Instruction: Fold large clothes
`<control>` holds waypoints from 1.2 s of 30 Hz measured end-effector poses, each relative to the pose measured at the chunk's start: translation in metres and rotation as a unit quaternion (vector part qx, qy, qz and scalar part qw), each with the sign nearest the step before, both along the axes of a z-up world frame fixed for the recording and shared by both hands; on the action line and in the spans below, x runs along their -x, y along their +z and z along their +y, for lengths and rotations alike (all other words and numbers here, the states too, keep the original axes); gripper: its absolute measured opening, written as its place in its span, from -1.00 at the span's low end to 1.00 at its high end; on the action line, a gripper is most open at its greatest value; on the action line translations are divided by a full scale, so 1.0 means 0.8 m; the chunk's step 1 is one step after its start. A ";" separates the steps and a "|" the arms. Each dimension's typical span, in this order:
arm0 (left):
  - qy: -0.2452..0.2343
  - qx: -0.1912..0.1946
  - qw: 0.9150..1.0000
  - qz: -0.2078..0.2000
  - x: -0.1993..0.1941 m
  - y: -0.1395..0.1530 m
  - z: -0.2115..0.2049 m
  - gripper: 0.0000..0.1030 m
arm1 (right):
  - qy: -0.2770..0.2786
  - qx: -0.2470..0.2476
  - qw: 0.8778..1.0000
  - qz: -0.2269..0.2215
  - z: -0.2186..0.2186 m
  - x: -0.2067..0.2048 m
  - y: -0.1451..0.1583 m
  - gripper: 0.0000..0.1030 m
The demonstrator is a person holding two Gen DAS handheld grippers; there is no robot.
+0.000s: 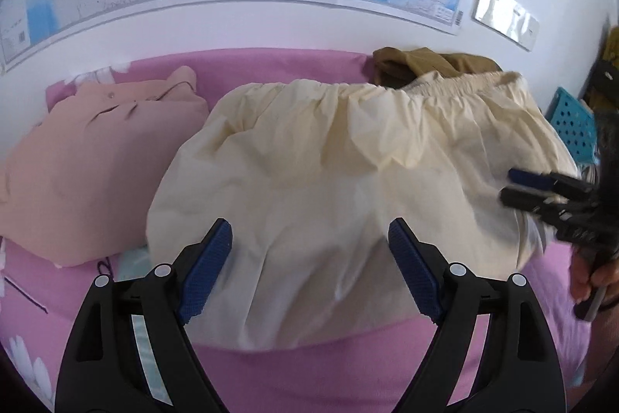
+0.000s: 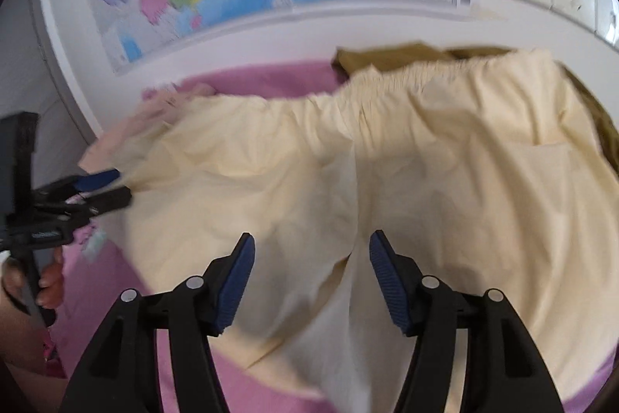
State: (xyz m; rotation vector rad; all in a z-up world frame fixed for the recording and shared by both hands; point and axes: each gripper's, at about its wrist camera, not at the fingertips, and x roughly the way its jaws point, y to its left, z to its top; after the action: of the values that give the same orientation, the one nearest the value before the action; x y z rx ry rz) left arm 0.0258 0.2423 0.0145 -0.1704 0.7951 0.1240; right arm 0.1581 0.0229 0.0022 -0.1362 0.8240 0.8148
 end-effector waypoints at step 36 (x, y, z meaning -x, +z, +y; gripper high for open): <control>0.016 0.210 0.978 0.011 0.097 -0.052 0.003 0.66 | -0.121 -0.177 0.951 0.221 -0.171 0.039 -0.076 0.41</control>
State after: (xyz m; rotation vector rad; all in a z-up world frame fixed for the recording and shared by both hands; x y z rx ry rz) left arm -0.0514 0.2447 -0.0271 -0.5827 0.8344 -0.0130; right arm 0.1269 -0.1140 -0.0582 0.4750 1.0732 0.7557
